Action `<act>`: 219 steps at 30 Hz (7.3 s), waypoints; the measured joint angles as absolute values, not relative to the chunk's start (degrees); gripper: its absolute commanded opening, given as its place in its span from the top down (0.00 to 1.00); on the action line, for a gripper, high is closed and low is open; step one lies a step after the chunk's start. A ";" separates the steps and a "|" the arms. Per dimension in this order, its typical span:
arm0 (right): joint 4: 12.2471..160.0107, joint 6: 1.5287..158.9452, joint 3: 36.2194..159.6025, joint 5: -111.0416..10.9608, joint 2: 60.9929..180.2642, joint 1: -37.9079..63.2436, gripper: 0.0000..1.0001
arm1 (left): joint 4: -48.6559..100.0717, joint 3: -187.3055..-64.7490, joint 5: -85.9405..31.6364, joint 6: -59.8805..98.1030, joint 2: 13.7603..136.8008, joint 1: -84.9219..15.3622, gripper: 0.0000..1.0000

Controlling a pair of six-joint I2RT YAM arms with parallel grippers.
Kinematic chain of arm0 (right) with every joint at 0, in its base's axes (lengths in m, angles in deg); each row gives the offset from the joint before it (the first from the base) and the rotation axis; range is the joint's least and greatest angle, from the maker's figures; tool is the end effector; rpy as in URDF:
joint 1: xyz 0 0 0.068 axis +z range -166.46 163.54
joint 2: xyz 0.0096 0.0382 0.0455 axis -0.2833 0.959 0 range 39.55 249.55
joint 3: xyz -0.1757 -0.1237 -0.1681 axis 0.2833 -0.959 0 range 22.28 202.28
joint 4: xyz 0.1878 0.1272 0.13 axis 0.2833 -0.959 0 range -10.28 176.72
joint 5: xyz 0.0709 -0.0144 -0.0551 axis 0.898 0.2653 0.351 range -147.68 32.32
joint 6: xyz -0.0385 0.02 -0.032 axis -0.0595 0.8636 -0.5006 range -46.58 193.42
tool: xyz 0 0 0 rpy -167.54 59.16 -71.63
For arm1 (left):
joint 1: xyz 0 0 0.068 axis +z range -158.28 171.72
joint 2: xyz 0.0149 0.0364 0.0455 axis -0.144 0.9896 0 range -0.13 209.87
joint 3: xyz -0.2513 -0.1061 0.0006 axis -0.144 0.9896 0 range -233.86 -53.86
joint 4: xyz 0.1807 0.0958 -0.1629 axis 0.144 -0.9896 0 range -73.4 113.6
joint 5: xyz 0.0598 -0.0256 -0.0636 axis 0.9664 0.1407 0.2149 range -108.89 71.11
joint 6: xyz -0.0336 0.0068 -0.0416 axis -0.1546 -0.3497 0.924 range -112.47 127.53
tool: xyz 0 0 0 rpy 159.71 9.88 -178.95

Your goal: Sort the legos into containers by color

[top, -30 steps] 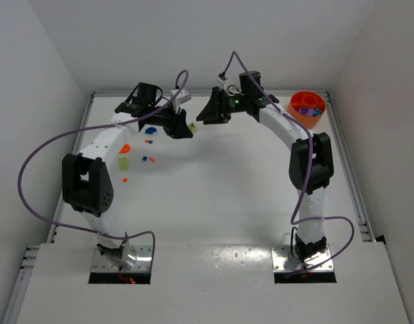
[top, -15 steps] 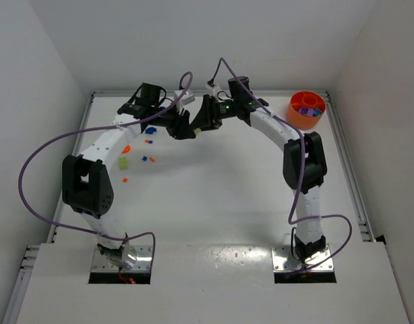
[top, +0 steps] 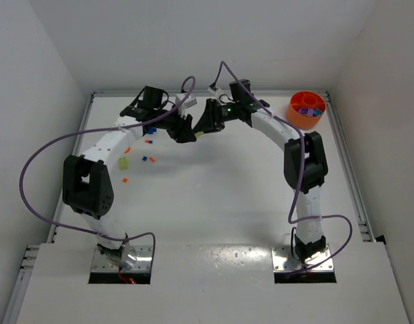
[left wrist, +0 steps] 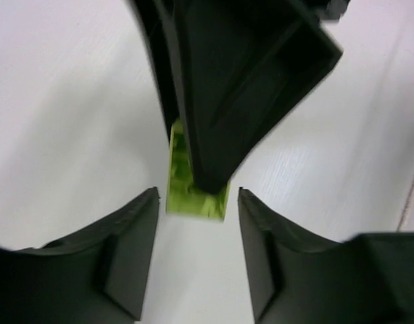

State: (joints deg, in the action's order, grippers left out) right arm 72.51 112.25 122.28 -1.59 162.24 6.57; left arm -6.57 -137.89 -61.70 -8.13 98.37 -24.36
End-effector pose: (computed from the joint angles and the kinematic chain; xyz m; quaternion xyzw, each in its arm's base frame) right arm 0.4365 0.2176 0.2402 -0.0996 0.8109 0.5635 0.1222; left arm 0.3609 -0.1293 0.3011 0.3703 0.7878 -0.3380 0.3578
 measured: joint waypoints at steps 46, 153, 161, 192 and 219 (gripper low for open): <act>63.72 78.29 155.37 -77.87 177.34 -18.79 0.99 | -5.52 -137.69 -40.98 2.60 99.29 -22.43 0.25; 51.92 73.41 132.99 -50.96 153.02 -14.66 0.14 | -9.41 -119.83 -15.73 17.68 101.28 0.17 0.33; 51.92 73.39 132.99 -51.16 153.02 -14.44 0.14 | -6.20 -119.81 -15.99 18.27 105.59 0.17 0.47; 58.41 97.72 123.07 -10.87 152.89 -6.42 0.21 | 1.06 -119.79 -59.95 0.81 86.00 -11.50 0.70; 71.26 114.22 125.69 3.86 159.62 4.71 0.22 | 6.70 -122.26 -52.56 -1.83 85.89 -28.36 0.70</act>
